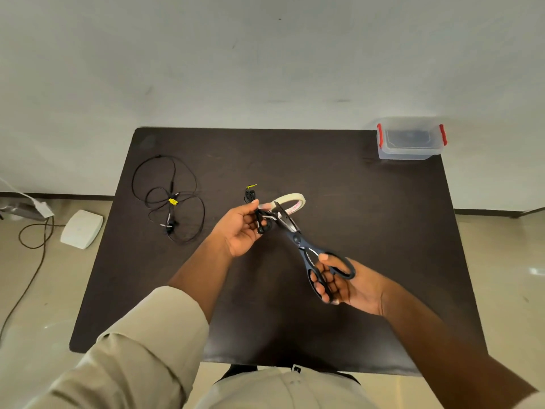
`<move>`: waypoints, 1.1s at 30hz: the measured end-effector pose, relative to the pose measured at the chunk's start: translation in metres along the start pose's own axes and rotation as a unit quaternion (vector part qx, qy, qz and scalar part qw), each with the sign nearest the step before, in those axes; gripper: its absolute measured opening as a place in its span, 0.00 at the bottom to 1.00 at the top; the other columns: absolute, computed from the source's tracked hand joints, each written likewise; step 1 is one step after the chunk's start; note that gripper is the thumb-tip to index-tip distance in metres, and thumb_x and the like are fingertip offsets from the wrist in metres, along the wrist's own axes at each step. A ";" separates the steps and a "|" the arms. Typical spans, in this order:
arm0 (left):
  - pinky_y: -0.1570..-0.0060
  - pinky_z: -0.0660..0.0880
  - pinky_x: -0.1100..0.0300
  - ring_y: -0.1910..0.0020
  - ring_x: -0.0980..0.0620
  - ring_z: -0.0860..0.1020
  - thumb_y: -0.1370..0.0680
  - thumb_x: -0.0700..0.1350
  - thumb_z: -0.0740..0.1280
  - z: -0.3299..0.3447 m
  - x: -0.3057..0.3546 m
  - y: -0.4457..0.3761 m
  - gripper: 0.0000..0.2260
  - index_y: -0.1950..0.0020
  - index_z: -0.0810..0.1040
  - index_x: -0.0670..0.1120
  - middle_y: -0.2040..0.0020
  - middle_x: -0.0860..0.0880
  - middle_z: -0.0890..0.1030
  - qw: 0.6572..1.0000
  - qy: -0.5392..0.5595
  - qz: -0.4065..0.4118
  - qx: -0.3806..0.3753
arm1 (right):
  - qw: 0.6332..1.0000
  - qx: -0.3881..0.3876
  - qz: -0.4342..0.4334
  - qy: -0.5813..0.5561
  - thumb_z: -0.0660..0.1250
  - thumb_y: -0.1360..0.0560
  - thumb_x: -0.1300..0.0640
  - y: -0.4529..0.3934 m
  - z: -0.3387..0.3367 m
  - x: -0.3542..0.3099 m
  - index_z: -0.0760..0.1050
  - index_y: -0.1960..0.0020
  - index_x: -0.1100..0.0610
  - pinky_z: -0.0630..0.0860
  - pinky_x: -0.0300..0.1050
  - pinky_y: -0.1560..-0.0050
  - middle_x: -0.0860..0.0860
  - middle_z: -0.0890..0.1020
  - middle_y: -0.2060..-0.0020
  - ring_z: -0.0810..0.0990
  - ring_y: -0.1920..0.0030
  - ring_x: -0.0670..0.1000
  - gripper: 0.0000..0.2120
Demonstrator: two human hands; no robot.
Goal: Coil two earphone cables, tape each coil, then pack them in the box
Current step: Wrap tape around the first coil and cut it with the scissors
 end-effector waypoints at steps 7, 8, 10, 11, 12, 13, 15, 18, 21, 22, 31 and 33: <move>0.55 0.74 0.59 0.62 0.52 0.75 0.21 0.43 0.64 -0.002 0.004 0.001 0.11 0.52 0.81 0.36 0.56 0.44 0.82 1.000 -0.004 -0.001 0.007 | 0.998 0.034 0.008 0.045 0.73 0.34 0.36 -0.001 0.007 -0.010 0.81 0.56 0.57 0.74 0.43 0.61 0.55 0.81 0.61 0.78 0.64 0.51 0.23; 0.55 0.74 0.59 0.61 0.52 0.75 0.21 0.42 0.64 -0.003 0.004 0.001 0.10 0.52 0.81 0.36 0.57 0.44 0.83 1.000 0.000 0.001 0.009 | 0.998 0.037 0.006 0.052 0.73 0.34 0.36 -0.001 0.008 -0.012 0.81 0.56 0.57 0.74 0.43 0.62 0.55 0.80 0.62 0.78 0.65 0.52 0.24; 0.54 0.75 0.59 0.60 0.52 0.77 0.21 0.42 0.64 -0.002 0.004 0.002 0.10 0.54 0.81 0.36 0.60 0.45 0.84 1.000 0.007 0.003 0.008 | 0.997 0.041 0.000 0.062 0.72 0.33 0.36 0.000 0.012 -0.016 0.79 0.55 0.58 0.73 0.43 0.62 0.55 0.80 0.62 0.77 0.65 0.52 0.24; 0.54 0.75 0.59 0.60 0.52 0.77 0.21 0.42 0.64 -0.002 0.004 0.002 0.10 0.53 0.81 0.37 0.61 0.45 0.84 1.000 0.008 0.003 0.007 | 0.997 0.044 -0.003 0.065 0.71 0.32 0.37 0.000 0.013 -0.018 0.79 0.54 0.58 0.73 0.43 0.61 0.55 0.79 0.62 0.77 0.64 0.52 0.24; 0.55 0.75 0.59 0.60 0.52 0.77 0.21 0.42 0.64 -0.002 0.003 0.002 0.09 0.53 0.80 0.37 0.62 0.46 0.85 1.000 0.008 0.003 0.005 | 0.997 0.047 -0.005 0.068 0.70 0.31 0.37 0.000 0.015 -0.018 0.78 0.53 0.59 0.72 0.44 0.61 0.56 0.79 0.61 0.77 0.64 0.52 0.24; 0.56 0.75 0.60 0.60 0.52 0.78 0.21 0.42 0.64 -0.003 0.002 0.003 0.08 0.52 0.80 0.37 0.62 0.46 0.85 1.000 0.008 0.002 0.004 | 0.996 0.050 -0.006 0.071 0.69 0.29 0.38 0.000 0.017 -0.019 0.78 0.53 0.59 0.71 0.44 0.61 0.55 0.79 0.62 0.77 0.64 0.52 0.23; 0.58 0.76 0.60 0.62 0.53 0.78 0.21 0.42 0.64 -0.004 0.000 0.003 0.08 0.52 0.80 0.38 0.62 0.47 0.85 1.000 0.012 0.002 0.002 | 0.995 0.059 -0.007 0.078 0.67 0.27 0.39 0.000 0.020 -0.019 0.77 0.54 0.59 0.70 0.44 0.62 0.55 0.79 0.63 0.77 0.65 0.52 0.22; 0.64 0.77 0.62 0.66 0.54 0.79 0.21 0.42 0.65 -0.007 -0.001 0.003 0.08 0.51 0.81 0.39 0.61 0.47 0.85 1.000 0.018 0.008 0.000 | 0.994 0.076 -0.014 0.080 0.67 0.27 0.39 -0.004 0.023 -0.018 0.78 0.55 0.59 0.68 0.45 0.60 0.55 0.79 0.63 0.77 0.65 0.52 0.21; 0.61 0.74 0.62 0.64 0.55 0.79 0.21 0.42 0.65 -0.008 0.000 0.003 0.08 0.52 0.81 0.40 0.60 0.47 0.85 1.000 0.016 0.019 -0.012 | 0.993 0.086 -0.020 0.075 0.67 0.27 0.39 -0.010 0.026 -0.015 0.78 0.55 0.59 0.68 0.46 0.61 0.55 0.79 0.63 0.76 0.65 0.52 0.21; 0.60 0.74 0.62 0.63 0.55 0.79 0.21 0.42 0.64 -0.009 -0.001 0.004 0.08 0.51 0.81 0.40 0.60 0.47 0.85 0.999 0.017 0.021 -0.016 | 0.993 0.090 -0.023 0.076 0.67 0.27 0.39 -0.012 0.027 -0.015 0.78 0.54 0.59 0.68 0.46 0.61 0.55 0.79 0.63 0.76 0.65 0.52 0.21; 0.65 0.74 0.62 0.66 0.54 0.81 0.20 0.40 0.63 -0.007 -0.015 0.003 0.04 0.51 0.77 0.42 0.62 0.48 0.84 0.999 0.020 0.027 -0.025 | 0.986 0.143 -0.044 0.072 0.69 0.27 0.42 -0.020 0.027 -0.003 0.77 0.56 0.58 0.72 0.37 0.73 0.53 0.79 0.67 0.76 0.69 0.49 0.18; 0.66 0.76 0.62 0.66 0.53 0.82 0.20 0.40 0.63 -0.006 -0.017 0.002 0.03 0.49 0.76 0.43 0.60 0.47 0.84 0.999 0.021 0.032 -0.027 | 0.982 0.160 -0.045 0.085 0.69 0.27 0.42 -0.020 0.024 -0.001 0.78 0.56 0.58 0.71 0.37 0.74 0.53 0.79 0.67 0.76 0.69 0.50 0.18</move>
Point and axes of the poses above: each hand's wrist, its own y-axis away from the middle knuckle, its own z-axis out of the palm, x = y × z, the point moved 8 cm from there along -y, towards the middle knuckle
